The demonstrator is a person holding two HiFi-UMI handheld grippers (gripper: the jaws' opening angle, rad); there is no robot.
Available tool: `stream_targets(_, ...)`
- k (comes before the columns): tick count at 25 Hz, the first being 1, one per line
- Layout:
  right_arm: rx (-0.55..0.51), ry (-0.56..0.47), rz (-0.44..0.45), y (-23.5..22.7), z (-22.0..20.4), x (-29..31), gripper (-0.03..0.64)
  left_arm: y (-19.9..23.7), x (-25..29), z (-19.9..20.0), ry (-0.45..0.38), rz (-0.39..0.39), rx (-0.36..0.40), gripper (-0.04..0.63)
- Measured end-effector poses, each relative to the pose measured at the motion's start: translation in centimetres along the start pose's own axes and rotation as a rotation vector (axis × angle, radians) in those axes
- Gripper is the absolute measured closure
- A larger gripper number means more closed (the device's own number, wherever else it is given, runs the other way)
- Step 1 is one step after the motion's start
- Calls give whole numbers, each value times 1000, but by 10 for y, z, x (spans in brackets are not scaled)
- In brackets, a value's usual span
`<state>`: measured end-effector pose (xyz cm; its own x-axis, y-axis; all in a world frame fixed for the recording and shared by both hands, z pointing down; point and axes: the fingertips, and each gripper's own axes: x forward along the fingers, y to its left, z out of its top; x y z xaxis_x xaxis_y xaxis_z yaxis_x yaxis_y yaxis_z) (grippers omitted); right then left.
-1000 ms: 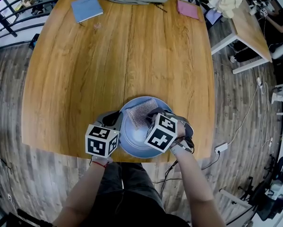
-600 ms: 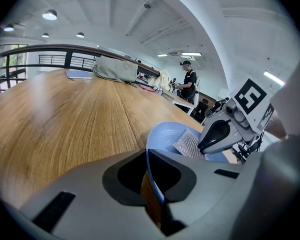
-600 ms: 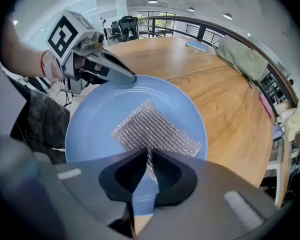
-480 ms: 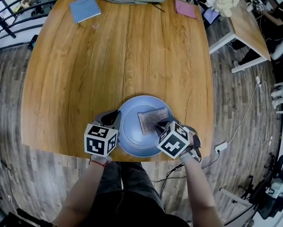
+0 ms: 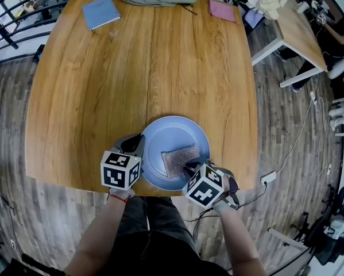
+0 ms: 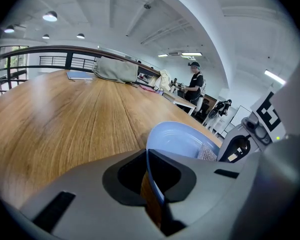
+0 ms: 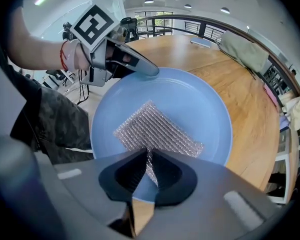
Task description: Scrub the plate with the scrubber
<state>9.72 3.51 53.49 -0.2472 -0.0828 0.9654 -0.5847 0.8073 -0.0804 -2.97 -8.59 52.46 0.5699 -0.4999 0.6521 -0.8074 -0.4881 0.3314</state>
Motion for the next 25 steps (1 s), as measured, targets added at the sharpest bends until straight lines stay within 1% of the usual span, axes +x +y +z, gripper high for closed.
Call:
stream_targets(8, -43, -26, 40, 28, 11, 5, 571, 0, 1, 1, 0, 2, -2, 586)
stream_targets(11, -47, -39, 46, 33, 15, 6, 571, -1, 1, 1, 3, 0, 17, 586)
stream_targets(15, -65, -41, 45, 39, 21, 9, 571, -3, 1, 0, 14, 2, 82, 586)
stream_targets(17, -72, -44, 47, 41, 24, 11, 571, -4, 1, 2, 5, 5, 116, 586)
stream_targets(19, -76, -47, 49, 41, 26, 12, 571, -5, -1, 8, -24, 8, 148, 565)
stream_targets(22, -76, -59, 52, 42, 30, 12, 571, -7, -8, 19, -81, 7, 205, 517)
stream_targets(25, -45, -94, 68, 42, 30, 11, 571, -13, -16, 25, -126, -13, 269, 512)
